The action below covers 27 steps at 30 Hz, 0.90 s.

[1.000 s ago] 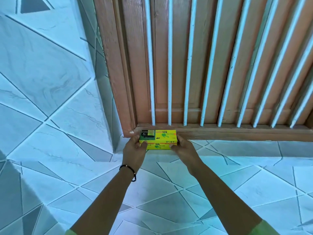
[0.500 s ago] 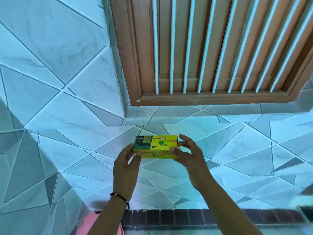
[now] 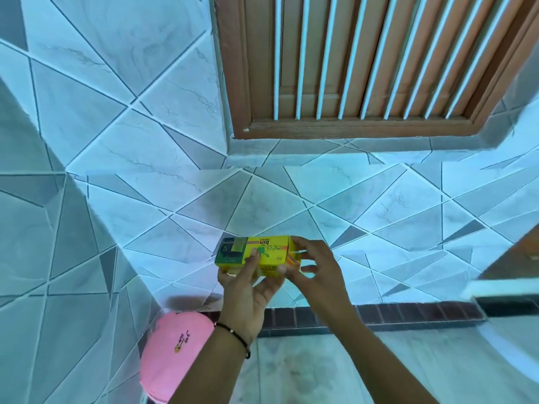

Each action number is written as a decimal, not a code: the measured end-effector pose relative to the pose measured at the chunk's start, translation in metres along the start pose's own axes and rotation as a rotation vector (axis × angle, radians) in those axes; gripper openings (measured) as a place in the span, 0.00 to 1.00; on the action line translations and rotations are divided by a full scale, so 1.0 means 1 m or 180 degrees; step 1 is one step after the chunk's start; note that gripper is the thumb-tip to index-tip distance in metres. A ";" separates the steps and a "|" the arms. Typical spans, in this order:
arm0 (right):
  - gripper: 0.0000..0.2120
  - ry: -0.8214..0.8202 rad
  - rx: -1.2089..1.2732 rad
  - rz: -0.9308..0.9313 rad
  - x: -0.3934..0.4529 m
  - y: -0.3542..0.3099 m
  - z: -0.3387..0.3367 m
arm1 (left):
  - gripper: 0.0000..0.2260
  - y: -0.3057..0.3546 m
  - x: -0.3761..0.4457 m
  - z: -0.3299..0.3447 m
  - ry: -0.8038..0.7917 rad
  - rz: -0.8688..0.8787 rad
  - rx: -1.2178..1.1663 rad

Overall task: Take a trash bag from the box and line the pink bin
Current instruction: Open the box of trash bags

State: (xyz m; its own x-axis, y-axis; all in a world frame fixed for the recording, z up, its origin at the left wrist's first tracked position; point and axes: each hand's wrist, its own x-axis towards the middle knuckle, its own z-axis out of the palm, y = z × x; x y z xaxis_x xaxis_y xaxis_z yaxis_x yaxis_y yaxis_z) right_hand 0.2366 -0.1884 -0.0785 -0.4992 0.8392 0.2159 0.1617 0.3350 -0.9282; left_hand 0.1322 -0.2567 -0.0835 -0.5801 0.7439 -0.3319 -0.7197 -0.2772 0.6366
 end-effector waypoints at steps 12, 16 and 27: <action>0.30 -0.0219 -0.2063 -0.1186 -0.001 0.003 -0.029 | 0.25 -0.006 0.002 0.010 0.0227 0.0010 0.0140; 0.26 -0.0062 -0.2550 -0.1353 -0.001 0.000 -0.024 | 0.23 -0.012 0.001 0.019 0.0347 0.0112 0.0113; 0.18 0.0056 -0.1913 -0.0951 0.009 0.004 -0.052 | 0.26 -0.020 0.005 0.022 0.0244 -0.0036 0.0203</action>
State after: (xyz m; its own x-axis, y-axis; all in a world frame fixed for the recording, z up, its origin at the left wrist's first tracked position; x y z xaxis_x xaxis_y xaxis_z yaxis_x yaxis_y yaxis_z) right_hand 0.2770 -0.1566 -0.0647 -0.5830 0.6785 0.4469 0.4672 0.7300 -0.4989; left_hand 0.1523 -0.2340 -0.0831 -0.6013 0.6974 -0.3900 -0.7019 -0.2279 0.6748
